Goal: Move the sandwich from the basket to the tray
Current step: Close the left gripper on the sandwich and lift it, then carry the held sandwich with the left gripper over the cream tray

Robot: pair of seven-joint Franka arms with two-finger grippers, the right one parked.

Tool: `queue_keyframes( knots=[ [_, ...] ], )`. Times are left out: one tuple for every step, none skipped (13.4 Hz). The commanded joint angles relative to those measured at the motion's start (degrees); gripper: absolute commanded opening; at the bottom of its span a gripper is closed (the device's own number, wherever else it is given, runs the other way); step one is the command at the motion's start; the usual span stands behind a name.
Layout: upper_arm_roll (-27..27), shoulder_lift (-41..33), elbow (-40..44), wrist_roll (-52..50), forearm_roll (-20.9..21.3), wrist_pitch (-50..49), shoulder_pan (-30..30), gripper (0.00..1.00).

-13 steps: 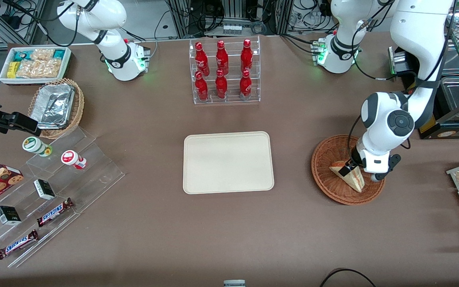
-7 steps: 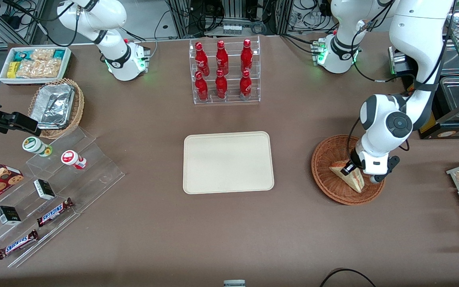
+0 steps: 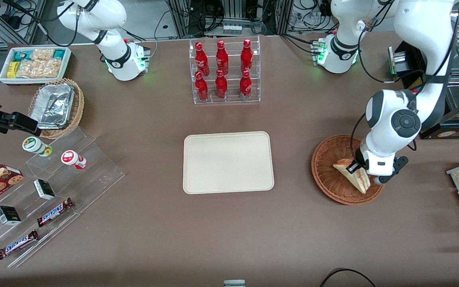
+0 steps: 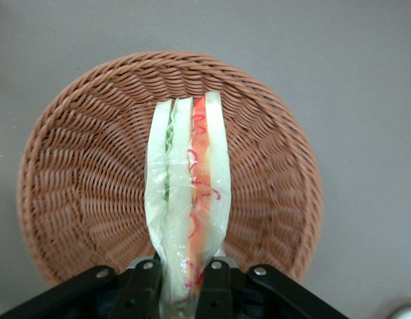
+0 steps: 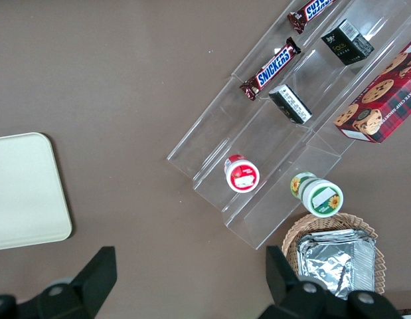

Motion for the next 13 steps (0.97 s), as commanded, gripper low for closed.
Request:
queue_keyframes(
  knots=[
    [0.02,0.01,9.42,-0.95,1.15,-10.38,-4.5,0.0],
    [-0.07,0.62,12.5,-1.03,0.98,-12.84,-6.35,0.0],
    [-0.07,1.41,15.06,-1.73,0.98,-14.17,-8.45,0.0],
    [-0.07,2.2,16.82,-2.61,0.98,-14.45,-10.74,0.0],
    [-0.07,2.73,17.89,-3.14,0.98,-14.36,-13.11,0.0],
    [-0.16,4.04,19.11,-3.23,0.98,-14.19,-14.87,0.0],
    [-0.16,5.97,21.13,-3.23,0.98,-14.1,-17.07,0.0],
    [-0.07,8.25,23.67,-3.32,1.06,-14.1,-19.35,0.0],
    [-0.07,10.45,25.96,-4.36,1.24,-14.1,-21.64,0.0],
    [-0.07,12.47,27.81,-4.9,1.24,-14.01,-23.4,0.0],
    [-0.07,14.4,29.48,-4.99,1.15,-13.93,-25.07,0.0],
    [-0.07,16.08,31.06,-4.99,1.07,-13.84,-26.74,0.0],
    [-0.07,17.4,32.56,-4.99,1.07,-13.84,-28.5,0.0]
  ],
)
